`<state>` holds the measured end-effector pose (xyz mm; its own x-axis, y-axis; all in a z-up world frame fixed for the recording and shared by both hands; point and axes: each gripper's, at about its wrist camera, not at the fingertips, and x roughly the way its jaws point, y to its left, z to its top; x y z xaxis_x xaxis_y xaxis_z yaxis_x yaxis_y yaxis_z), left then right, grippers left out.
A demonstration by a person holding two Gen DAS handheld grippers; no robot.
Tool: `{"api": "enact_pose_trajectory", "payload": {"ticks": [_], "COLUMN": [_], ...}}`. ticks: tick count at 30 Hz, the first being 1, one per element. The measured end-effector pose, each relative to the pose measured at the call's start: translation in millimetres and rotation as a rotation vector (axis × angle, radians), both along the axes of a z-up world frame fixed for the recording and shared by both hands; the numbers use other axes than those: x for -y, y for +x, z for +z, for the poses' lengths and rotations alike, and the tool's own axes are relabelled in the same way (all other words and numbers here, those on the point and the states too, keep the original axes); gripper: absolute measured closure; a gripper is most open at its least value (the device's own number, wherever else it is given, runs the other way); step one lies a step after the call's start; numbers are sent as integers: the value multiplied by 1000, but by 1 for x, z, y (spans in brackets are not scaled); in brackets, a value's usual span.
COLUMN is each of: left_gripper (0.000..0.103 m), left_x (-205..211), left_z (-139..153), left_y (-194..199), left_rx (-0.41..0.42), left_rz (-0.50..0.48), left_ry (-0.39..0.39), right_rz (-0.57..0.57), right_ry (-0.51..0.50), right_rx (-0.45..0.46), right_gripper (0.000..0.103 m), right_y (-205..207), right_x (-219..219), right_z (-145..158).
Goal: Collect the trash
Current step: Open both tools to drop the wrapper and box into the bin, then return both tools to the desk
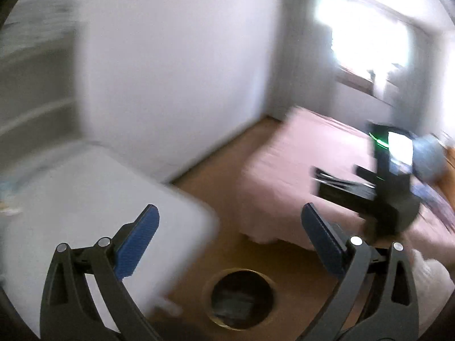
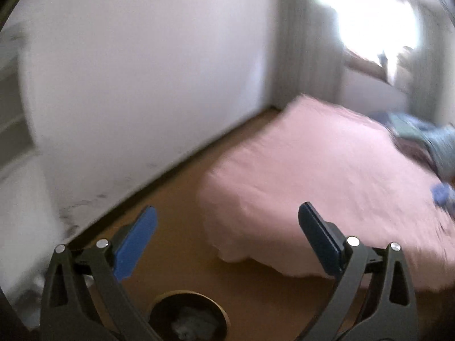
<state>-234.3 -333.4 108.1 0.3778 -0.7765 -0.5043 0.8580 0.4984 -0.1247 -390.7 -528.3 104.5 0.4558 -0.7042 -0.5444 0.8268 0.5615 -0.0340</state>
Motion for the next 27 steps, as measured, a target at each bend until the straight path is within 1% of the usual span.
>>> {"api": "enact_pose_trajectory", "payload": {"ticks": [1, 2, 3, 4, 5, 6, 7, 9, 10, 12, 15, 16, 17, 20, 23, 24, 27], "left_gripper": [6, 6, 6, 6, 6, 6, 6, 6, 6, 6, 6, 6, 6, 6, 6, 6, 6], "left_x": [-18, -43, -63, -84, -118, -141, -162, -215, -243, -283, -335, -348, -357, -374, -389, -396, -400], "left_z": [5, 8, 8, 8, 5, 3, 2, -3, -6, -7, -8, -6, -7, -16, -26, -26, -32], "left_y": [14, 35, 50, 65, 86, 99, 109, 131, 141, 152, 159, 158, 159, 169, 178, 174, 172], "left_rx": [0, -8, -20, -37, -72, -96, -108, -111, -110, -119, -149, -154, -159, -164, -183, -187, -197], "left_rz": [62, 149, 214, 277, 357, 414, 470, 635, 728, 831, 929, 946, 971, 1015, 1022, 1020, 1011], "left_ry": [2, 15, 27, 37, 45, 49, 51, 74, 97, 114, 100, 96, 93, 113, 144, 153, 169], "right_rz": [68, 129, 183, 229, 279, 327, 362, 445, 489, 549, 627, 649, 661, 704, 749, 765, 825], "right_ry": [3, 13, 23, 29, 35, 39, 43, 62, 70, 67, 65, 68, 70, 76, 100, 106, 104], "right_rx": [26, 44, 52, 54, 54, 55, 56, 56, 55, 51, 40, 33, 26, 8, -5, -11, -24], "right_gripper": [7, 7, 7, 7, 7, 7, 7, 7, 7, 7, 7, 7, 7, 7, 7, 7, 7], "right_y": [15, 31, 45, 58, 77, 94, 107, 135, 148, 163, 185, 193, 210, 229, 254, 263, 279], "right_x": [-10, -18, -29, -36, -48, -61, -70, -91, -103, -129, -152, -160, -158, -171, -186, -193, -216], "right_z": [5, 7, 9, 9, 7, 5, 4, -1, -3, -1, -3, -4, -4, -9, -12, -13, -12]}}
